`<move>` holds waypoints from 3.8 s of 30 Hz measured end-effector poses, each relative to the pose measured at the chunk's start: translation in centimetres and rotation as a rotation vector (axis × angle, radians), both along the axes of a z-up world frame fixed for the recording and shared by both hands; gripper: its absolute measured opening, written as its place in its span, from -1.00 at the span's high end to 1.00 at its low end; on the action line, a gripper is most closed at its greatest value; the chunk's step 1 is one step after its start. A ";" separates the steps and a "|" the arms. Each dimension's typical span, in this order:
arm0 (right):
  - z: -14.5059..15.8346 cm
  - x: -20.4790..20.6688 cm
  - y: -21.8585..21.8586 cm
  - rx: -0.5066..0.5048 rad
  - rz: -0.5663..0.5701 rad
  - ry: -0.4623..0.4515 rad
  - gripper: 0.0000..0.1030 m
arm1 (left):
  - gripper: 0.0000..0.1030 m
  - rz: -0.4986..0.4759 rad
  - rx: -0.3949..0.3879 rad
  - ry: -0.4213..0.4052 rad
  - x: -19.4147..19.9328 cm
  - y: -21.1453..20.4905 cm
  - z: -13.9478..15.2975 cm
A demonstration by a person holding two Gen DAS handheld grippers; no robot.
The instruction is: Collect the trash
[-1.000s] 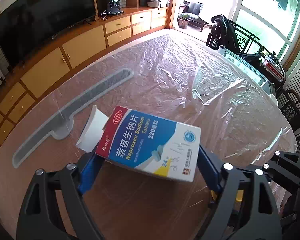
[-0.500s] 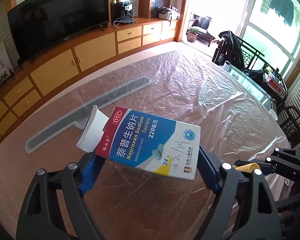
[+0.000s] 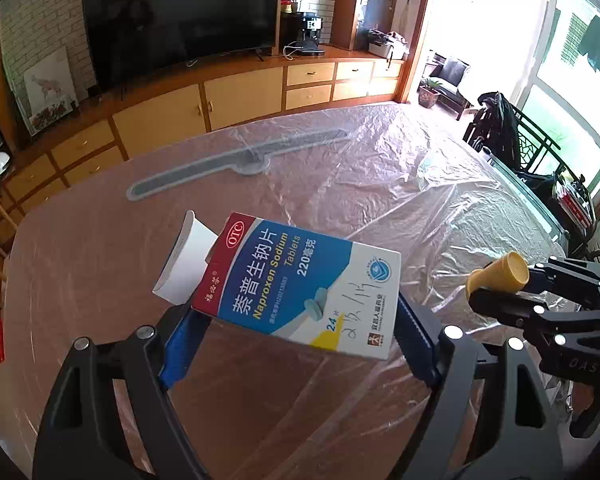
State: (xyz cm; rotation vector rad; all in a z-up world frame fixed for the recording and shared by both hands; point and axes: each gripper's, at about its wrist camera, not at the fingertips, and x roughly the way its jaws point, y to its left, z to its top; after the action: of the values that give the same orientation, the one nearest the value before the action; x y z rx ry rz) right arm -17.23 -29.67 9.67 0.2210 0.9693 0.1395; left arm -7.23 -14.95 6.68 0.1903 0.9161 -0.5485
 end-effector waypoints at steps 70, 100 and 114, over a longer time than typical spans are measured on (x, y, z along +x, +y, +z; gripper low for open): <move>-5.3 -18.8 6.5 -0.001 0.305 0.226 0.30 | -0.64 -0.200 0.089 0.254 -25.3 2.9 -7.9; -2.0 -19.7 4.8 -0.045 0.244 0.137 -0.61 | -0.97 -0.172 0.010 0.250 -24.1 2.9 -5.8; 4.3 -9.6 -2.8 -0.036 -0.013 -0.127 -0.92 | -0.97 0.178 -0.013 -0.027 -12.3 7.2 1.2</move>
State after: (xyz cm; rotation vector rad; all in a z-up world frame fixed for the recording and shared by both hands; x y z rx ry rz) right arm -26.78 -32.45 13.96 0.1826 0.8435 0.1227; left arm -19.53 -7.79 7.90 0.1033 0.8928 -0.3863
